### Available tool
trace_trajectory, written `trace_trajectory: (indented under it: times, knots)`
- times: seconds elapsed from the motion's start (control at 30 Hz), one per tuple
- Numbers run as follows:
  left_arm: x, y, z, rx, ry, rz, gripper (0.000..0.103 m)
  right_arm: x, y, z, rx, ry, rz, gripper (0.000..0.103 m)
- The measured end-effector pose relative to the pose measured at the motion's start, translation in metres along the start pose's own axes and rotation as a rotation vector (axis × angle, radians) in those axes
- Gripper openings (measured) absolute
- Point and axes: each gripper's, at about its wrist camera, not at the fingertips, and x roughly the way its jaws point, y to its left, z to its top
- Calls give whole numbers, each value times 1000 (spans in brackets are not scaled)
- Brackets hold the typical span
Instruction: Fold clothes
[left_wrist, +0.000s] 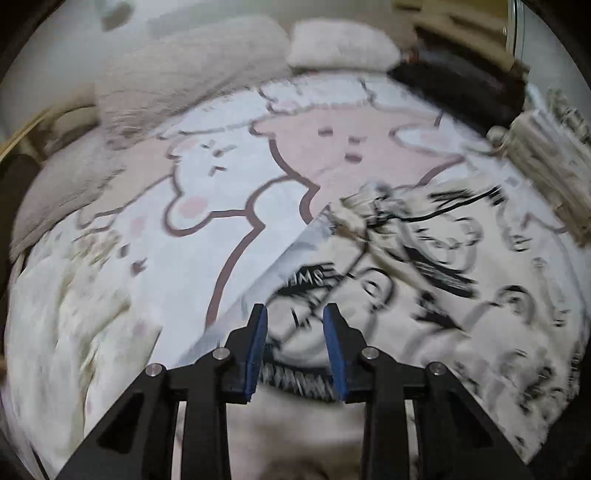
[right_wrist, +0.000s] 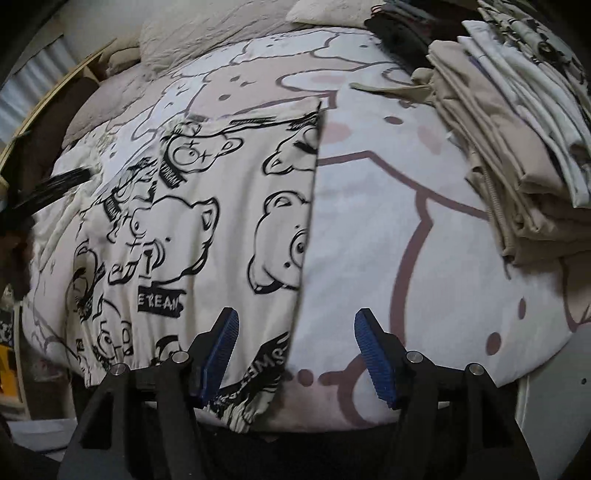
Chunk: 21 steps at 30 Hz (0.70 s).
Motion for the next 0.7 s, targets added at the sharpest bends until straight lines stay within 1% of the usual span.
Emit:
trace_trajectory:
  times: [0.1, 0.2, 0.23, 0.27, 0.3, 0.33, 0.37, 0.43, 0.53, 0.57, 0.67, 0.7]
  knots:
    - [43, 10, 11, -13, 93, -57, 31, 1, -6, 2, 28, 9, -3, 66]
    - [69, 20, 11, -23, 174, -86, 31, 3, -10, 3, 42, 21, -14, 66]
    - [73, 21, 11, -26, 180, -100, 31, 4, -11, 4, 44, 25, -15, 66]
    - [73, 22, 11, -26, 180, -110, 31, 5, -12, 5, 45, 30, -15, 66]
    - [72, 23, 11, -28, 180, -116, 28, 7, -14, 6, 46, 34, -15, 66]
    - [69, 24, 11, -31, 178, -120, 10, 8, -15, 7, 46, 38, -15, 66]
    - [65, 25, 11, -34, 170, -114, 5, 10, -15, 9, 46, 41, -13, 66]
    - [53, 26, 10, -42, 133, -107, 5, 14, -15, 13, 44, 46, -8, 66]
    - [37, 38, 13, -79, 73, -53, 5, 16, -12, 22, 23, 35, -6, 66]
    - [38, 44, 16, -113, 63, -31, 5, 17, -12, 26, 13, 27, -10, 66]
    - [48, 55, 20, -171, 79, -21, 5, 23, -8, 43, -17, -10, -33, 66]
    - [52, 53, 20, -166, 87, -20, 5, 25, -7, 50, -28, -23, -41, 66]
